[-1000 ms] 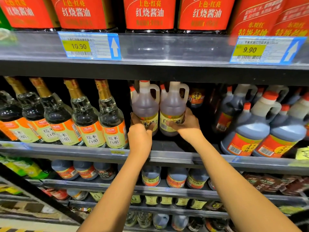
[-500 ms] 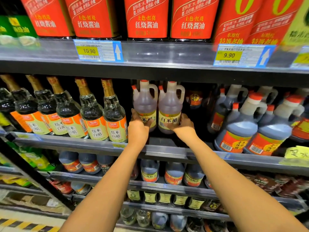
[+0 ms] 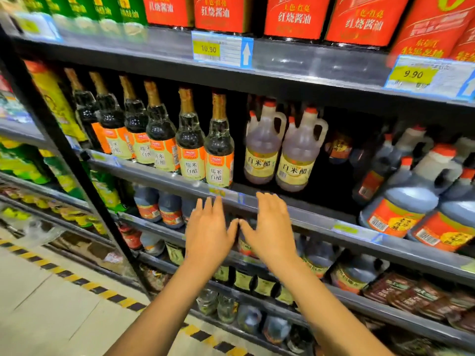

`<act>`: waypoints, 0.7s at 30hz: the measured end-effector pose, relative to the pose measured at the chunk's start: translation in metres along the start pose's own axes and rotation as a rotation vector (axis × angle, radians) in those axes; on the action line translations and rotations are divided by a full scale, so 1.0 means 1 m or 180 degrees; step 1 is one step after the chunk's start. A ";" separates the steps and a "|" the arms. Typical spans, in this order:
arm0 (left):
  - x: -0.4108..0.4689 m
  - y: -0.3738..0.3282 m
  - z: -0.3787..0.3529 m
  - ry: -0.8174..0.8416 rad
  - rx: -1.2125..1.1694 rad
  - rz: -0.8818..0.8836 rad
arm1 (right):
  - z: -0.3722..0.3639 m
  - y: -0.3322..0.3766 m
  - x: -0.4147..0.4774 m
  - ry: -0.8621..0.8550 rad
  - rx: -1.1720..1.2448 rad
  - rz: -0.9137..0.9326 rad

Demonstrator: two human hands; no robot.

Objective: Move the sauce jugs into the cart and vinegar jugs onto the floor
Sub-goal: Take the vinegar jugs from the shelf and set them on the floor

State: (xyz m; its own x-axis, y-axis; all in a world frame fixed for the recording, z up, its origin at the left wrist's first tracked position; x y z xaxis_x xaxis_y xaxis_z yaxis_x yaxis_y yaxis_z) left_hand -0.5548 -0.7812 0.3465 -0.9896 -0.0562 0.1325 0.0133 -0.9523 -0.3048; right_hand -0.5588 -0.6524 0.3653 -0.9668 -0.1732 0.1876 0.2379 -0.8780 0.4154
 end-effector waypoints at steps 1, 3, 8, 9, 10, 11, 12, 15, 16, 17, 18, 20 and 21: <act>-0.009 0.020 -0.005 0.0163 0.0183 0.0112 | -0.014 0.017 -0.004 0.0110 -0.0085 0.0121; -0.029 0.067 -0.012 0.0424 0.0466 0.0365 | -0.049 0.049 -0.011 0.0372 -0.0197 0.0293; -0.102 0.205 -0.005 0.0634 0.0667 0.1084 | -0.150 0.143 -0.035 0.1169 -0.0491 0.0458; -0.121 0.233 -0.001 0.0619 0.0654 0.1204 | -0.171 0.166 -0.043 0.1326 -0.0527 0.0524; -0.140 0.260 0.004 0.0611 0.0605 0.1323 | -0.192 0.189 -0.053 0.1494 -0.0559 0.0600; -0.160 0.287 0.007 0.0599 0.0551 0.1442 | -0.213 0.212 -0.063 0.1665 -0.0590 0.0679; -0.180 0.314 0.010 0.0575 0.0531 0.1543 | -0.234 0.234 -0.075 0.1842 -0.0620 0.0765; -0.241 0.390 0.016 0.0680 0.0585 0.2000 | -0.289 0.295 -0.111 0.2204 -0.0634 0.0960; -0.262 0.413 0.016 0.0739 0.0582 0.2185 | -0.306 0.313 -0.123 0.2310 -0.0638 0.1006; -0.283 0.436 0.016 0.0803 0.0571 0.2361 | -0.324 0.329 -0.136 0.2460 -0.0632 0.1044; -0.302 0.455 0.017 0.0821 0.0553 0.2517 | -0.338 0.344 -0.148 0.2604 -0.0631 0.1087; -0.337 0.490 0.019 0.0832 0.0509 0.2802 | -0.366 0.370 -0.166 0.2851 -0.0720 0.1198; -0.353 0.506 0.019 0.0847 0.0470 0.2936 | -0.376 0.382 -0.173 0.2951 -0.0770 0.1242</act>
State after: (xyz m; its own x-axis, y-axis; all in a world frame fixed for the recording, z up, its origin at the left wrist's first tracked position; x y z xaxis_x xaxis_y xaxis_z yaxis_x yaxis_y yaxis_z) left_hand -0.1963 -1.2486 0.1632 -0.5812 -0.7472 -0.3223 0.8000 -0.5971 -0.0582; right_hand -0.3357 -1.1262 0.1566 -0.5426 -0.6508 -0.5311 0.6241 -0.7355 0.2636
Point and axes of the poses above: each hand's wrist, its own x-axis towards the middle knuckle, its own z-axis out of the back of the hand, y = z × x, the point moved 10 cm from there along x, towards the middle knuckle, and after that the axes turned 5 degrees about y, right-handed, at the moved point
